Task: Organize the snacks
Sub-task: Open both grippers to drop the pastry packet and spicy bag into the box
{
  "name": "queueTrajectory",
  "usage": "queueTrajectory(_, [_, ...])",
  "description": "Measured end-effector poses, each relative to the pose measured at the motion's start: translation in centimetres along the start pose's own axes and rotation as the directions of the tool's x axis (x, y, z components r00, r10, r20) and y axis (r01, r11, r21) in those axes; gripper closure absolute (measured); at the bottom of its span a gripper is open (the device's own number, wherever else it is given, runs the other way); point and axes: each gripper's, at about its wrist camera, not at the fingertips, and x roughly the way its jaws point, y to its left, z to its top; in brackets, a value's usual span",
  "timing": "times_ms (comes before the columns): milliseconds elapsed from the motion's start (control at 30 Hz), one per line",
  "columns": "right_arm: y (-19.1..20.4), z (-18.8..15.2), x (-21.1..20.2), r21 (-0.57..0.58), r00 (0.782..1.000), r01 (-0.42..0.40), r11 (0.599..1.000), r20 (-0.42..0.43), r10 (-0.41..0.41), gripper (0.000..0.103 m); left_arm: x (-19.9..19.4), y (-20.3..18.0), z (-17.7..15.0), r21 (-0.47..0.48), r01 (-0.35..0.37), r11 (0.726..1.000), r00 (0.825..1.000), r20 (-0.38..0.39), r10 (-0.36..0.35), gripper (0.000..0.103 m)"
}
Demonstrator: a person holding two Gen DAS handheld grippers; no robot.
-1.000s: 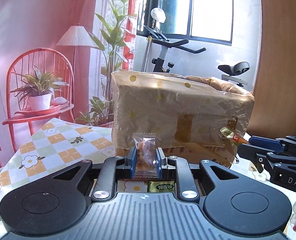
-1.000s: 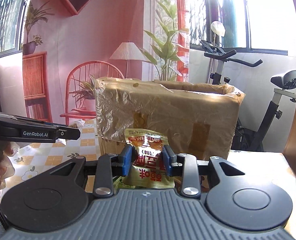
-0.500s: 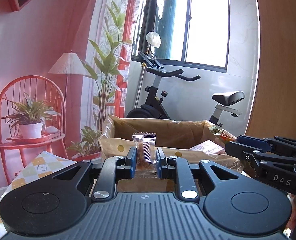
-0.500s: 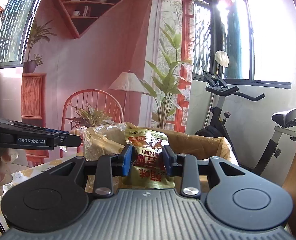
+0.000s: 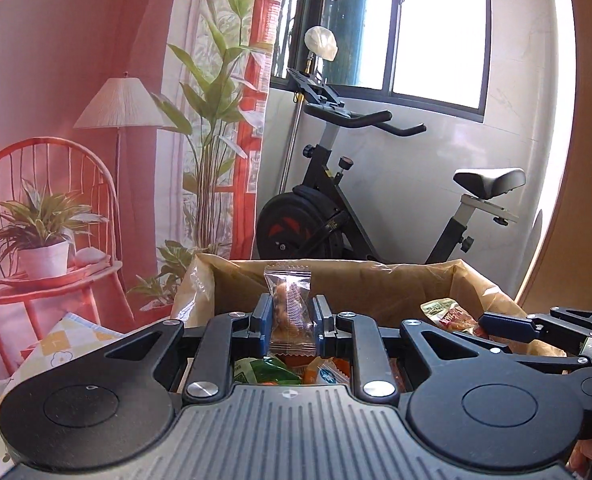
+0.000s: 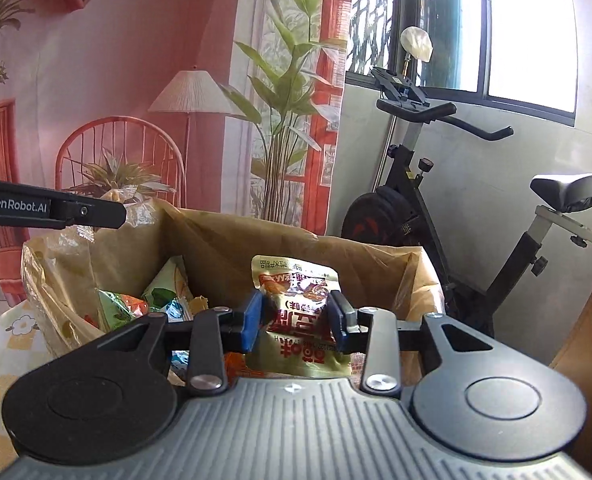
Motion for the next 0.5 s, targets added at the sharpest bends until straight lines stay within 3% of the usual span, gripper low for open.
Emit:
queueTrajectory(33, [-0.2,-0.1,0.2,0.006,1.0,0.006,1.0,-0.014,-0.006,0.058,0.2,0.1,0.0,-0.002,-0.002,1.0,1.0,-0.009,0.002,0.078])
queueTrajectory(100, [-0.6,-0.3,0.0,0.023,1.0,0.016,1.0,-0.026,-0.016,0.056,0.1,0.4,-0.1,-0.014,0.002,1.0,1.0,-0.017,-0.002,0.05])
queueTrajectory(167, [-0.9,-0.4,-0.6,0.033,1.0,0.006,0.999,-0.014,-0.006,0.046,-0.5,0.8,-0.2,-0.017,0.0,1.0,1.0,0.009,0.0,0.039])
queueTrajectory(233, [-1.1,-0.5,-1.5,0.033,1.0,0.0,0.999,-0.003,0.0,0.035,-1.0,0.8,-0.2,-0.007,-0.009,1.0,1.0,0.011,0.009,0.036])
queueTrajectory(500, [-1.2,-0.7,-5.0,0.072,0.998,-0.054,0.996,0.031,0.052,0.02,-4.0,1.0,-1.0,0.041,-0.007,0.999,1.0,0.021,0.006,0.034])
